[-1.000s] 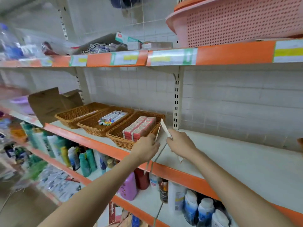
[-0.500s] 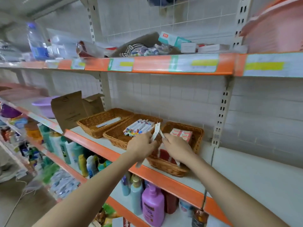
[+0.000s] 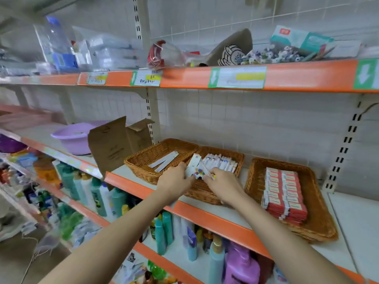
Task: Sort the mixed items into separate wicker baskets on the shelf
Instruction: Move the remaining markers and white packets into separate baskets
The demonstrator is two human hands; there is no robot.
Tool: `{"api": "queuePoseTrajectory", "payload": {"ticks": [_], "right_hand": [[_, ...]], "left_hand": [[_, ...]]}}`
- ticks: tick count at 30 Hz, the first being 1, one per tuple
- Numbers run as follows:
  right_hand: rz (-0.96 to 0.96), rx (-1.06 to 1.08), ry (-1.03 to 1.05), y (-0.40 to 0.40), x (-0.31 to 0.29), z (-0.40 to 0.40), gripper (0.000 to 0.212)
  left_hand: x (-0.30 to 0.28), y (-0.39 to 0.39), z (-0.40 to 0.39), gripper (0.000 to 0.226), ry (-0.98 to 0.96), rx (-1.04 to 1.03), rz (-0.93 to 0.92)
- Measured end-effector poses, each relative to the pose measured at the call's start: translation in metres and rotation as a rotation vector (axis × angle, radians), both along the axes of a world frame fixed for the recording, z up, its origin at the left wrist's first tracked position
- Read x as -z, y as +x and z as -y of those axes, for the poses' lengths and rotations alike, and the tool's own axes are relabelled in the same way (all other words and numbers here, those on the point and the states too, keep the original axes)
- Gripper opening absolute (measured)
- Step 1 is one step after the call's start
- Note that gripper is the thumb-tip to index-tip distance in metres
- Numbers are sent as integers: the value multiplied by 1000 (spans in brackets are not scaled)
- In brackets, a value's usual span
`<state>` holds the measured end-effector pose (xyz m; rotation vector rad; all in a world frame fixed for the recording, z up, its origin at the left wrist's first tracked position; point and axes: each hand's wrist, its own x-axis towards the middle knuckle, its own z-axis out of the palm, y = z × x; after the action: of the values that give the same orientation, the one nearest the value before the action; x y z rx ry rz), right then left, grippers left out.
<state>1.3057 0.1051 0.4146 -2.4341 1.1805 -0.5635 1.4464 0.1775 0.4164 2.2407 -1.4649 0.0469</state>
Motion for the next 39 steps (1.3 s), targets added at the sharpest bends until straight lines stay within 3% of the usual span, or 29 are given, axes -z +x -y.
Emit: {"api": "queuePoseTrajectory", "payload": {"ticks": [6,11,19,25,34,39], "right_hand": [[-44,-1,-39,47,7,41,53],[41,-34,15,86,7,73,43],[-43,5,-28,129,12,102,41],[-119,51,-28,169,13,108,37],[-461,151,-148,246,9,98,32],[-655,248,-119,274,11,100,29]], "left_hand": [[-1,43,32,38,17,17,26],[-11,82,62,40,45,11,81],[-6,153,96,25,80,-14,15],[4,216,121,38,233,48,12],[25,256,160,22,312,253,-6],[32,265,173,40,276,331,17]]}}
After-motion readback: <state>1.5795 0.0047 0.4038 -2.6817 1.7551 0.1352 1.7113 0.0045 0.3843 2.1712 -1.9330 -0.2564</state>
